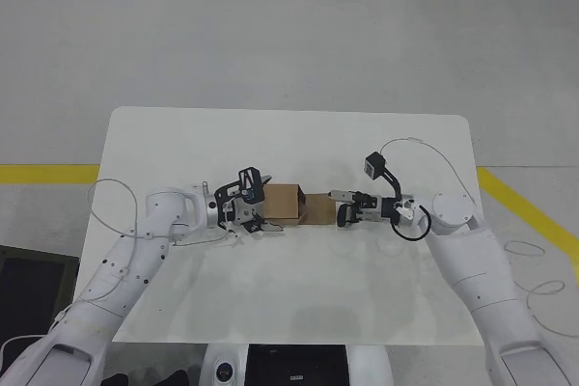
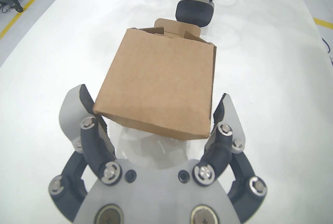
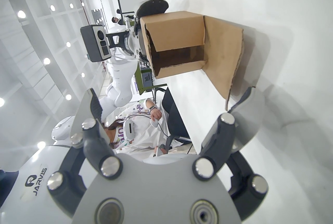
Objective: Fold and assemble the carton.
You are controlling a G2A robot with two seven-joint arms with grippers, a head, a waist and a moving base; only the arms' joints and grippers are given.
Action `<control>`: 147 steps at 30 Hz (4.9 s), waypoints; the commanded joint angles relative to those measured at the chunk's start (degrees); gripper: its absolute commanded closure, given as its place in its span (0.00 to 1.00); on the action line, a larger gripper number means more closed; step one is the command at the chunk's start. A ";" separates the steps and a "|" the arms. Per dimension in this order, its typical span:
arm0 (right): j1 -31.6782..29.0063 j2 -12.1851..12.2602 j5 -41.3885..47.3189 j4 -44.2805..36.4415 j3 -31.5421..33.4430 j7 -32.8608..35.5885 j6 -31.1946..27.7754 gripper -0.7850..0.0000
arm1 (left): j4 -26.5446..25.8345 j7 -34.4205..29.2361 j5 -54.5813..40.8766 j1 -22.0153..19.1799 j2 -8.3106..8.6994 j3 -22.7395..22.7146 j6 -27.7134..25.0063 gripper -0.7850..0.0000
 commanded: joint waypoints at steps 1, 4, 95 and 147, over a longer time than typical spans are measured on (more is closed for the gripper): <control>0.48 -0.21 0.57 1.02 -0.71 0.48 -0.81 0.00 | 0.04 0.05 0.03 0.04 0.02 -0.08 0.04 0.00; 1.56 -0.69 1.67 2.95 -1.99 0.79 -2.25 0.00 | 0.11 -0.01 -0.03 0.06 0.02 -0.11 -0.02 0.00; 14.25 -8.80 15.94 19.42 -16.00 6.71 -13.29 0.53 | 1.13 0.47 2.79 0.81 0.23 -0.26 -0.23 0.00; 11.11 -7.42 6.41 16.70 -13.75 2.53 -7.57 0.76 | 0.48 0.58 3.71 1.39 0.62 -0.83 -0.13 0.00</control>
